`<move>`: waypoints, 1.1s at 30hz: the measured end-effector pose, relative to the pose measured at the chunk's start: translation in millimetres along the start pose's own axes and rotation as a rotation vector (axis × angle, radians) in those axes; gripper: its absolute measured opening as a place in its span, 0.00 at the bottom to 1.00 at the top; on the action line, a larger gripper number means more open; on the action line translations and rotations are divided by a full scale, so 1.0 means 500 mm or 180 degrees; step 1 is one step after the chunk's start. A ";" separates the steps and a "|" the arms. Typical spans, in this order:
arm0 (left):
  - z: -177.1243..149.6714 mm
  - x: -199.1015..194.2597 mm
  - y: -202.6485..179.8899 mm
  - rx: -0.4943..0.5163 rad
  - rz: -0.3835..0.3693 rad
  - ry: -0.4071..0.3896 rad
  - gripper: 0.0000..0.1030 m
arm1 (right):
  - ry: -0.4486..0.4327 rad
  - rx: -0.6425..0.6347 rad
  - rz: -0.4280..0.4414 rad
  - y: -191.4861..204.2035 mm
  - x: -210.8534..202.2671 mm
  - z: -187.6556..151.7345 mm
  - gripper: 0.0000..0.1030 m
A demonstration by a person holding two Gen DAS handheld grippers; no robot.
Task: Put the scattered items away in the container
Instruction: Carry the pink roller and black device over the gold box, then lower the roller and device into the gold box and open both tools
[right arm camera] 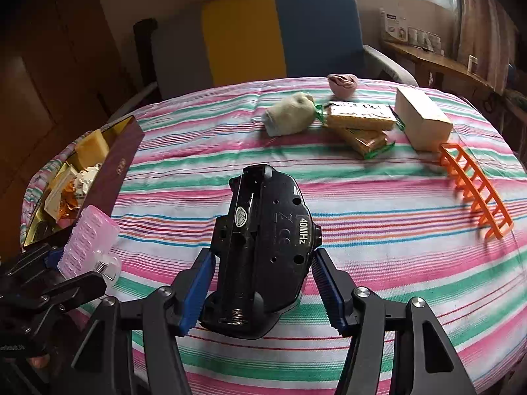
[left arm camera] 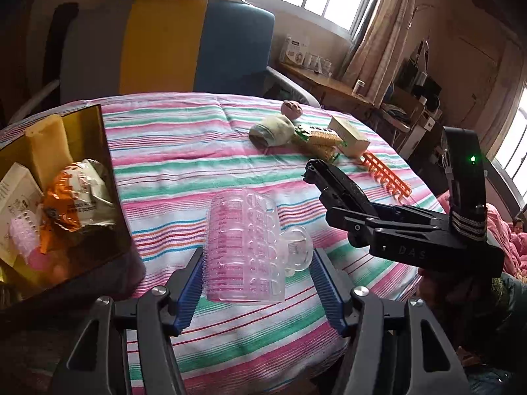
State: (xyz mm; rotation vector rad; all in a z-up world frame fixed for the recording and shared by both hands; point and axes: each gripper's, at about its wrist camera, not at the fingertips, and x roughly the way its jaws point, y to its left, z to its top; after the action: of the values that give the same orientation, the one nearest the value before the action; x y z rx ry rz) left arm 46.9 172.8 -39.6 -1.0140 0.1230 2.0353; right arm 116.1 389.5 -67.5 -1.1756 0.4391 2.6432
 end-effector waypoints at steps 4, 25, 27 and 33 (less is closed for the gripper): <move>0.009 -0.059 0.058 -0.0213 0.0190 -0.0210 0.62 | -0.0063 -0.0203 0.0174 0.062 0.000 0.034 0.60; 0.018 -0.168 0.385 -0.0987 0.1228 -0.0532 0.62 | 0.0112 -0.1208 0.0980 0.496 0.121 0.153 0.60; 0.022 -0.156 0.406 -0.1031 0.1245 -0.0481 0.62 | 0.0189 -0.1224 0.0949 0.518 0.147 0.165 0.60; 0.038 -0.126 0.454 -0.1122 0.1279 -0.0408 0.62 | 0.0384 -0.1246 0.0809 0.553 0.219 0.196 0.60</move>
State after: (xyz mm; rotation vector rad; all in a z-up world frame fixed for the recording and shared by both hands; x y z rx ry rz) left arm -108.0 -6.0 -41.6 -1.1362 -0.1143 2.5456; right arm -109.4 174.5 -37.0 -1.4848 0.0920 2.9811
